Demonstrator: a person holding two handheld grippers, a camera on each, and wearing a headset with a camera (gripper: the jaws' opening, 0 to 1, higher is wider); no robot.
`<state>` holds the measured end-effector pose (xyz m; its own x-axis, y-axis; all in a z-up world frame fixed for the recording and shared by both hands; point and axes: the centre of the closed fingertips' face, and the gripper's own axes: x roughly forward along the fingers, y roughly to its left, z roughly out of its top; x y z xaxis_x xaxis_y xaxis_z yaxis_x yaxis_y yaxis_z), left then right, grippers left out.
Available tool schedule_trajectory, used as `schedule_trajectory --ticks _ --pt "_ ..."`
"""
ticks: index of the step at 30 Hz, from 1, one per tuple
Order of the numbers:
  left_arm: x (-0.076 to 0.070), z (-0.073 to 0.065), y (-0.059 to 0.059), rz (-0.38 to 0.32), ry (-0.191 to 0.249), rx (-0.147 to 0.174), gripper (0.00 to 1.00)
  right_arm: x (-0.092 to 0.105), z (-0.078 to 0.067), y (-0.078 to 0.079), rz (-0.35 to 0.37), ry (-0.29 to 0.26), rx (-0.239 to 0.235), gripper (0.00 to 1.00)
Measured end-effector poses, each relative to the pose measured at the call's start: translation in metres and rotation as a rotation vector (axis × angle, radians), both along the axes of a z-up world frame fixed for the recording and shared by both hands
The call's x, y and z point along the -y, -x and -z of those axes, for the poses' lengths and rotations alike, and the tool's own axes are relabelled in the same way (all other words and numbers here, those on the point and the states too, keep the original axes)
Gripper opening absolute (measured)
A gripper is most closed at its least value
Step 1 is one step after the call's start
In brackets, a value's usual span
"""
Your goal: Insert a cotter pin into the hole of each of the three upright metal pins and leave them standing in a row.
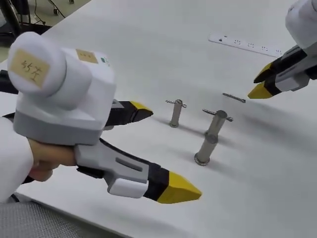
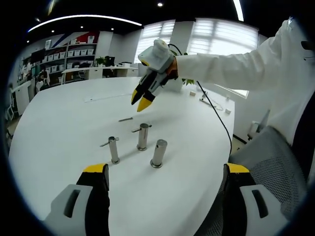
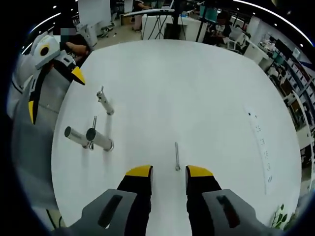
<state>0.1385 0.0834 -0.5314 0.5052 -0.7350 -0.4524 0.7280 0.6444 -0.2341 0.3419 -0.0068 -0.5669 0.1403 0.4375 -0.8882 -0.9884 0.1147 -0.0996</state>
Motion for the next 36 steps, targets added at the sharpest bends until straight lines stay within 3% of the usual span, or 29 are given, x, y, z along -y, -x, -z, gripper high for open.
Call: schedule_trajectory --ticks 10,14,20,26,28,30,36 --pt "0.001 0.007 0.002 0.0 -0.008 -0.028 0.94 -0.004 0.026 -0.004 -0.003 0.046 -0.045 0.1" --pt "0.001 0.01 0.002 0.001 -0.003 -0.032 0.88 -0.005 0.035 -0.008 0.0 0.058 -0.049 0.08" --pt "0.001 0.01 0.004 0.0 0.006 -0.036 0.88 -0.004 0.043 -0.017 0.003 0.085 -0.052 0.07" --pt "-0.002 0.013 0.005 0.002 -0.002 -0.048 0.88 -0.001 0.046 -0.025 0.027 0.089 -0.055 0.03" --pt "-0.001 0.011 0.004 0.007 0.004 -0.035 0.86 -0.001 0.047 -0.027 0.031 0.086 -0.062 0.02" --pt "0.001 0.01 0.005 0.008 0.021 -0.043 0.86 -0.001 0.048 -0.029 0.033 0.085 -0.066 0.02" --pt "0.0 0.011 0.003 0.01 0.017 -0.037 0.86 -0.002 0.048 -0.03 0.029 0.095 -0.062 0.0"
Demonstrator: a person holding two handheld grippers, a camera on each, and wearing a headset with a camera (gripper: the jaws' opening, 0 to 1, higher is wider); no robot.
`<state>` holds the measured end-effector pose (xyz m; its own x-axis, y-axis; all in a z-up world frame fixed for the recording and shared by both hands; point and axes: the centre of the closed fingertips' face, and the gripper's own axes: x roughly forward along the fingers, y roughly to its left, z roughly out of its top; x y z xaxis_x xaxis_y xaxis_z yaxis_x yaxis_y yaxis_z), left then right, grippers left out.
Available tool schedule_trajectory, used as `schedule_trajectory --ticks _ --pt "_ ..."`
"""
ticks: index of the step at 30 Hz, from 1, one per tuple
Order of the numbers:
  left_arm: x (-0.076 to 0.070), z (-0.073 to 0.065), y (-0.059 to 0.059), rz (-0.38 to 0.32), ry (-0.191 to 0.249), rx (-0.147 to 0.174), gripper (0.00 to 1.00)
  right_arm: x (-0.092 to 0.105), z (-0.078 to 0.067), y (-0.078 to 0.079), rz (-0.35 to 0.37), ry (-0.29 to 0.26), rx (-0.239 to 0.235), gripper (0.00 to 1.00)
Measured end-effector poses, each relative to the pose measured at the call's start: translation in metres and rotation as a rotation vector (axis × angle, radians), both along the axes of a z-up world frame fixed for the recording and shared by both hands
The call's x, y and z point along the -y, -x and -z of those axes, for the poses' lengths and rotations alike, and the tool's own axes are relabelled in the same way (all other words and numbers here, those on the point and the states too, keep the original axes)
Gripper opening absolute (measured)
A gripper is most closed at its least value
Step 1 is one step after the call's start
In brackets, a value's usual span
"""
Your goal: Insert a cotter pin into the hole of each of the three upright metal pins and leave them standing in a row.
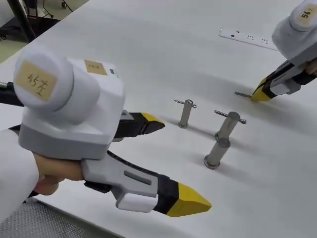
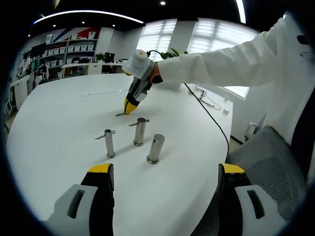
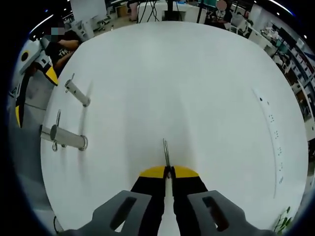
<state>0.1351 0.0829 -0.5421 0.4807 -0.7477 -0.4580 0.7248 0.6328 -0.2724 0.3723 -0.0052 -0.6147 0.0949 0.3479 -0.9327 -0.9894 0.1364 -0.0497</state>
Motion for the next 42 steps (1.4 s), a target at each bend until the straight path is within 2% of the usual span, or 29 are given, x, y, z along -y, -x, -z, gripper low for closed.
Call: schedule_trajectory --ticks 3,6,8,13,18,21,22,24,27,29,30,32,33,35,36,42 --pt "0.0 -0.002 0.0 -0.004 0.017 -0.005 0.86 -0.002 0.001 -0.003 -0.063 0.04 0.009 0.0" --pt "-0.001 -0.002 0.0 -0.005 0.012 -0.003 0.86 -0.003 0.001 -0.004 -0.06 0.06 -0.004 0.0" --pt "-0.001 -0.002 -0.001 -0.005 0.012 -0.003 0.86 -0.004 0.002 -0.002 -0.068 0.094 -0.011 0.0" --pt "-0.001 -0.004 0.0 -0.013 0.039 -0.013 0.85 -0.004 0.002 0.001 -0.167 0.167 0.009 0.0" --pt "-0.002 -0.007 -0.002 -0.027 0.051 -0.01 0.85 -0.005 0.002 -0.002 -0.189 0.192 -0.009 0.0" --pt "-0.003 -0.006 -0.002 -0.032 0.044 -0.01 0.85 -0.004 0.002 0.0 -0.168 0.206 -0.025 0.0" --pt "-0.004 -0.006 -0.002 -0.031 0.038 -0.012 0.84 -0.003 0.002 0.002 -0.123 0.212 -0.04 0.0" --pt "-0.004 -0.005 -0.001 -0.031 0.036 -0.014 0.84 -0.004 0.002 0.002 -0.131 0.215 -0.038 0.0" --pt "-0.004 -0.006 -0.001 -0.03 0.034 -0.007 0.83 -0.003 0.002 0.002 -0.17 0.217 -0.012 0.0" --pt "-0.003 -0.007 -0.002 -0.031 0.029 0.006 0.83 -0.003 0.002 0.006 -0.173 0.216 0.004 0.0" --pt "-0.003 -0.008 -0.002 -0.032 0.018 0.019 0.82 -0.002 0.002 0.006 -0.153 0.214 0.009 0.0" --pt "-0.002 -0.012 -0.001 -0.037 0.026 0.026 0.82 -0.003 0.003 0.004 -0.156 0.212 0.011 0.0" --pt "-0.002 -0.015 0.0 -0.041 0.036 0.031 0.82 -0.004 0.002 0.003 -0.166 0.213 0.014 0.0" --pt "-0.001 -0.018 0.0 -0.041 0.035 0.038 0.82 -0.004 0.002 0.001 -0.234 0.231 0.044 0.0" --pt "-0.001 -0.019 0.0 -0.042 0.028 0.042 0.83 -0.004 0.003 0.003 -0.216 0.234 0.046 0.0" --pt "-0.003 -0.018 0.003 -0.042 0.008 0.044 0.83 0.0 -0.001 0.004 -0.227 0.257 0.074 0.0"
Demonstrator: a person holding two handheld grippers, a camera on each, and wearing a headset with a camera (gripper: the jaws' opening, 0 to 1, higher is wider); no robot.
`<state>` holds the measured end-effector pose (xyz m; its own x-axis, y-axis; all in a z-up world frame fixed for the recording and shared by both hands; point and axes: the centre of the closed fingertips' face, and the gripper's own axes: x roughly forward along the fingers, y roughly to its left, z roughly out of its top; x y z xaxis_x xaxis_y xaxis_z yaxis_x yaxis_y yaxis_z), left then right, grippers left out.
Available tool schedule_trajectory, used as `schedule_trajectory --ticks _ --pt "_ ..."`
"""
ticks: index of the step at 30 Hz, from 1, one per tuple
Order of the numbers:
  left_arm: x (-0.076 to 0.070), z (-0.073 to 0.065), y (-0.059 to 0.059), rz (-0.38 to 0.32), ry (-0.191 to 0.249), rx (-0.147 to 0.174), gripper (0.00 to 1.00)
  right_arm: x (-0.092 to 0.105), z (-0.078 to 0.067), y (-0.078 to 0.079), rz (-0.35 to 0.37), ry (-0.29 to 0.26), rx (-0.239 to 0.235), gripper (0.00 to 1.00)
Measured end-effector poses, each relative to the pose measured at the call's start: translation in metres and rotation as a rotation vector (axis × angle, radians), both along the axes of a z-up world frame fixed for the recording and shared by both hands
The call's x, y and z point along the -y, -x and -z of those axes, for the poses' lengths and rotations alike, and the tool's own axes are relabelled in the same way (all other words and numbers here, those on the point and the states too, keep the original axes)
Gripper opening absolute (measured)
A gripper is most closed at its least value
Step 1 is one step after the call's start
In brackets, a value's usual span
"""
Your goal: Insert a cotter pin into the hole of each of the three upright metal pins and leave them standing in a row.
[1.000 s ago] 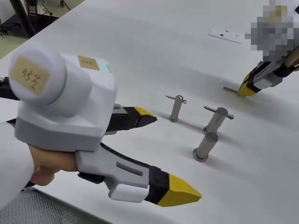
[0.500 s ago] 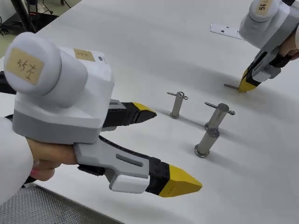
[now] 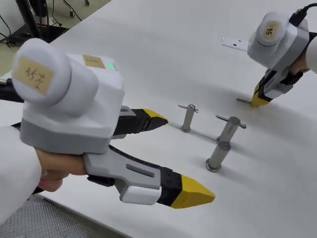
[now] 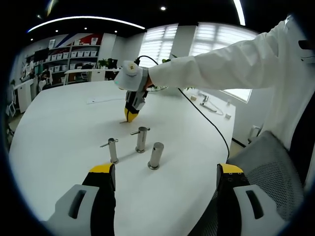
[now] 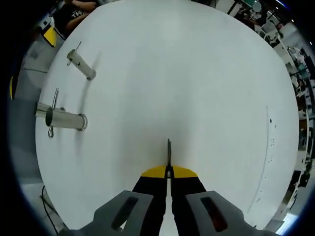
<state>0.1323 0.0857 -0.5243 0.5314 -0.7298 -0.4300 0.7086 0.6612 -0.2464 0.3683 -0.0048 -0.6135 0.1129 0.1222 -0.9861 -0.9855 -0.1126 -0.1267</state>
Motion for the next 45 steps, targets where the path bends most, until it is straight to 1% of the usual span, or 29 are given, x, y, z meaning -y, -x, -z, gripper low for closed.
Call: schedule_trajectory --ticks 2,5,7,10,11,12,14,16,17,18,20,26,27,30,31,33,37,38,39,40,42,44,45 --pt "-0.001 0.001 0.001 -0.004 -0.004 -0.004 0.83 0.001 -0.006 0.0 0.005 -0.007 0.011 0.0" --pt "-0.003 0.001 0.001 -0.012 -0.004 -0.002 0.83 0.002 -0.02 0.001 0.008 -0.037 0.028 0.0" --pt "-0.002 -0.001 0.0 -0.014 0.0 0.004 0.83 0.004 -0.028 0.002 0.007 -0.056 0.043 0.0" --pt "-0.002 -0.005 0.0 -0.012 0.001 0.015 0.82 0.004 -0.041 0.007 0.012 -0.094 0.065 0.0" --pt "-0.002 -0.007 -0.001 -0.014 0.003 0.02 0.82 0.005 -0.042 0.009 0.011 -0.097 0.065 0.0" --pt "-0.002 -0.009 -0.002 -0.017 0.008 0.027 0.82 0.005 -0.047 0.013 0.006 -0.109 0.071 0.0" --pt "-0.003 -0.012 -0.003 -0.018 0.014 0.03 0.81 0.008 -0.054 0.018 0.0 -0.125 0.091 0.0" --pt "-0.003 -0.015 -0.004 -0.019 0.015 0.038 0.81 0.01 -0.06 0.029 -0.007 -0.142 0.104 0.0" --pt "-0.003 -0.016 -0.004 -0.018 0.015 0.039 0.81 0.011 -0.062 0.03 -0.008 -0.15 0.106 0.0" --pt "-0.003 -0.016 -0.004 -0.016 0.012 0.042 0.81 0.01 -0.065 0.033 -0.015 -0.173 0.116 0.0" --pt "-0.003 -0.017 -0.004 -0.014 0.005 0.044 0.81 0.012 -0.07 0.045 -0.01 -0.191 0.12 0.0" --pt "-0.004 -0.018 -0.007 -0.018 0.001 0.05 0.79 0.014 -0.08 0.059 -0.009 -0.244 0.139 0.0" --pt "-0.003 -0.018 -0.007 -0.018 0.002 0.047 0.79 0.015 -0.08 0.054 -0.009 -0.251 0.143 0.0" --pt "-0.004 -0.017 -0.008 -0.022 0.001 0.035 0.75 0.016 -0.084 0.06 -0.007 -0.261 0.156 0.0" --pt "-0.005 -0.017 -0.009 -0.029 0.002 0.033 0.75 0.016 -0.082 0.056 -0.004 -0.258 0.149 0.0" --pt "-0.005 -0.017 -0.011 -0.035 0.007 0.027 0.75 0.017 -0.083 0.059 -0.007 -0.258 0.154 0.0" --pt "-0.005 -0.019 -0.016 -0.044 0.02 0.029 0.73 0.014 -0.087 0.071 -0.008 -0.287 0.155 0.0" --pt "-0.005 -0.019 -0.017 -0.044 0.023 0.029 0.72 0.013 -0.089 0.072 -0.01 -0.293 0.159 0.0" --pt "-0.004 -0.019 -0.019 -0.043 0.024 0.027 0.72 0.012 -0.09 0.077 -0.013 -0.297 0.163 0.0" --pt "-0.004 -0.019 -0.02 -0.041 0.023 0.026 0.71 0.011 -0.092 0.079 -0.016 -0.303 0.174 0.0" --pt "-0.004 -0.018 -0.024 -0.038 0.012 0.029 0.71 0.011 -0.093 0.081 -0.037 -0.297 0.197 0.0" --pt "-0.004 -0.018 -0.027 -0.037 0.009 0.032 0.7 0.009 -0.094 0.084 -0.04 -0.309 0.189 0.0" --pt "-0.004 -0.019 -0.029 -0.036 0.007 0.035 0.68 0.008 -0.094 0.088 -0.043 -0.319 0.191 0.0"
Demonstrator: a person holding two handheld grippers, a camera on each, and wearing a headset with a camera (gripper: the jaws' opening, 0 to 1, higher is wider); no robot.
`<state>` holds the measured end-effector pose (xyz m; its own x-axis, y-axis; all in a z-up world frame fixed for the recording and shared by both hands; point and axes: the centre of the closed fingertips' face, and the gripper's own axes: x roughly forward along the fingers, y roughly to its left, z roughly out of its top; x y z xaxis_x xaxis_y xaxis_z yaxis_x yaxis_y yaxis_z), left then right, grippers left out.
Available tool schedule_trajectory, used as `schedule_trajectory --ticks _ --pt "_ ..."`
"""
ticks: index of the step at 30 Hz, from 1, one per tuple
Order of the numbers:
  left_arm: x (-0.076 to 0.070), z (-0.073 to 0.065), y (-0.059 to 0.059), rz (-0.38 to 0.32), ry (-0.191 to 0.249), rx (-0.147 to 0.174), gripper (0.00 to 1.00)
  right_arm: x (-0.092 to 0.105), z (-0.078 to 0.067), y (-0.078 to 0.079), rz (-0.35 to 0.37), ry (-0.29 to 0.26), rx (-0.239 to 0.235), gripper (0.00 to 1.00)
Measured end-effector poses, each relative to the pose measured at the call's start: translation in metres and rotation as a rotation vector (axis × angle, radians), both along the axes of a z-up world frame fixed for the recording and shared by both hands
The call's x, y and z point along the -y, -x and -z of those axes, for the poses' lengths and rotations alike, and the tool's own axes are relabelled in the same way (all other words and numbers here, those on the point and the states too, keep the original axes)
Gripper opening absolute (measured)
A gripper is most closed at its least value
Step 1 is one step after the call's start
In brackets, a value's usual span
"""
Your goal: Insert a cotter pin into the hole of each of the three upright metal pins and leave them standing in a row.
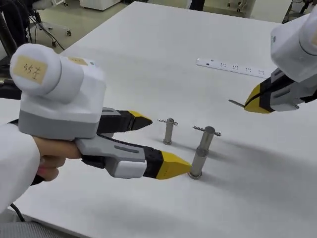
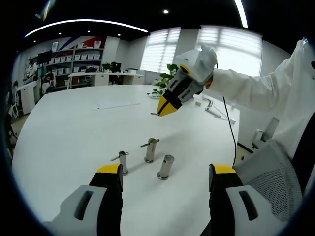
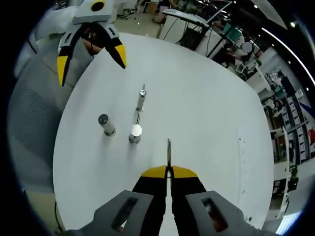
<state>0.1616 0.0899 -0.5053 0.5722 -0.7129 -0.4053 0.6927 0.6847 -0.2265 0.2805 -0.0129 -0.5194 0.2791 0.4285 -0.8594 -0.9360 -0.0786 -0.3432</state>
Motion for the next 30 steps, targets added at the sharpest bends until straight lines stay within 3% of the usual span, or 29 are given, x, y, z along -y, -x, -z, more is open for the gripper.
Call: schedule_trajectory --ticks 10,15,19,22,26,30 --pt "0.004 -0.001 -0.012 -0.001 -0.004 0.005 0.64 -0.008 -0.008 0.021 0.011 -0.082 0.025 0.0" --pt "0.007 -0.005 -0.02 -0.013 0.02 0.008 0.59 -0.016 -0.015 0.031 -0.011 -0.102 0.053 0.0" --pt "0.01 -0.008 -0.027 -0.036 0.067 -0.019 0.53 -0.023 -0.018 0.041 -0.034 -0.118 0.067 0.0" --pt "0.012 -0.008 -0.031 -0.046 0.07 -0.013 0.5 -0.028 -0.02 0.049 -0.05 -0.136 0.06 0.0" --pt "0.018 -0.009 -0.034 -0.056 0.124 -0.048 0.44 -0.034 -0.019 0.059 -0.073 -0.136 0.074 0.0" --pt "0.023 -0.012 -0.038 -0.063 0.161 -0.054 0.39 -0.04 -0.021 0.068 -0.09 -0.16 0.071 0.0"
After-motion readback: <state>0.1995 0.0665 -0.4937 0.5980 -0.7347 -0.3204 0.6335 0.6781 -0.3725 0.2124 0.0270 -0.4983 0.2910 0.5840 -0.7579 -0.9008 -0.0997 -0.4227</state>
